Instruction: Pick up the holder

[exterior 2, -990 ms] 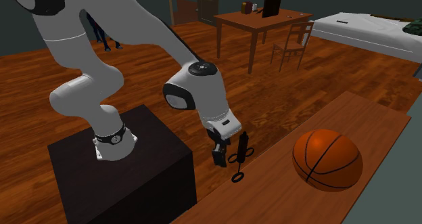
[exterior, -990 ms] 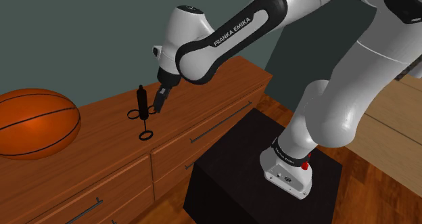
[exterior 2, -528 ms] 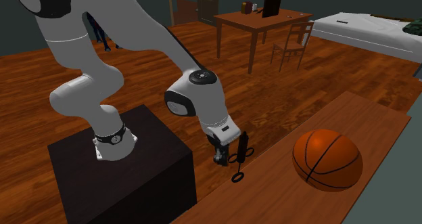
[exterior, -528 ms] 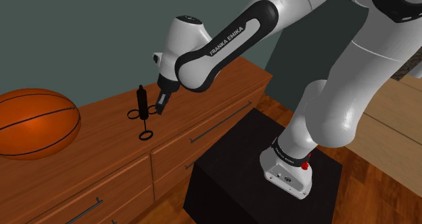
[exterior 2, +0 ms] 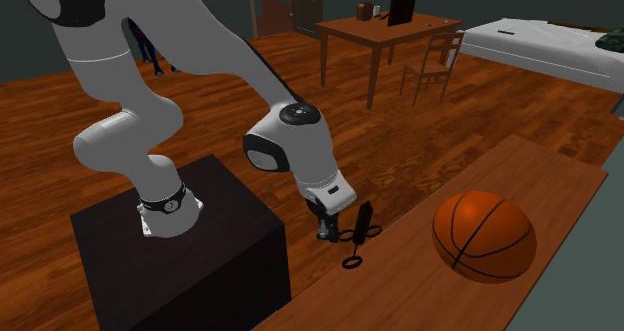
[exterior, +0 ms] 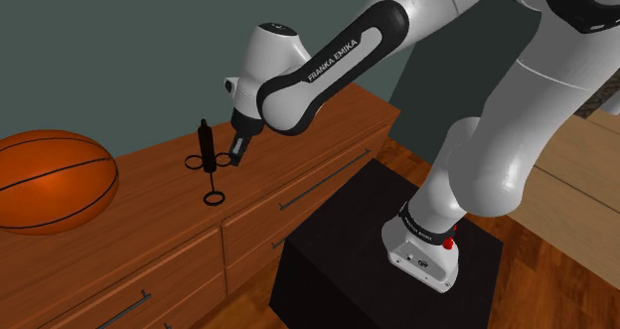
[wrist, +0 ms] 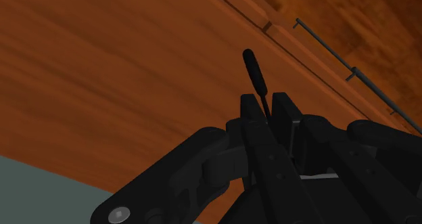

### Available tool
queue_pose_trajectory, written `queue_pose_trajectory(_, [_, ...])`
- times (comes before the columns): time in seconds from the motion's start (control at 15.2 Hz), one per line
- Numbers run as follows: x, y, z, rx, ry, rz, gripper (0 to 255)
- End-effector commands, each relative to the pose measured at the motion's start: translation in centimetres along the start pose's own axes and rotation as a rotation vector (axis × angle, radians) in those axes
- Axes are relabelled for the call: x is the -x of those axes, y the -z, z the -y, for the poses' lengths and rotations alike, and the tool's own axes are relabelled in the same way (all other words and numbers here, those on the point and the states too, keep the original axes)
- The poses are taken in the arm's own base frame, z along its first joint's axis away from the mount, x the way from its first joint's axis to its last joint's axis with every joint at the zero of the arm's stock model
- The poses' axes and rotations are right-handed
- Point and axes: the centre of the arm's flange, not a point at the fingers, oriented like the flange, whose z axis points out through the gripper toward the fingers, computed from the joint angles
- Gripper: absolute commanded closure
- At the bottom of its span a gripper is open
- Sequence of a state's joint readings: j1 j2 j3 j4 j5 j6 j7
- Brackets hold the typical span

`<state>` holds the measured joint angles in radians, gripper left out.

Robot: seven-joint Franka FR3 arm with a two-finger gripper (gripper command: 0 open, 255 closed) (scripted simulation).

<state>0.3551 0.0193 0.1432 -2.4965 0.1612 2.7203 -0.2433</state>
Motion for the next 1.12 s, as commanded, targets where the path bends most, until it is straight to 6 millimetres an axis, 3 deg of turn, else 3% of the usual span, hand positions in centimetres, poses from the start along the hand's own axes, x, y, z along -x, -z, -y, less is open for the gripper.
queue_pose_trajectory(0.0, [-0.2, 0.5, 0.1, 0.0, 0.0, 0.001, 255])
queue_pose_trajectory(0.92, [-1.7, 7.7, 0.4, 0.0, 0.0, 0.001, 255])
queue_pose_trajectory(1.06, [-1.7, 7.8, 0.4, 0.0, 0.0, 0.001, 255])
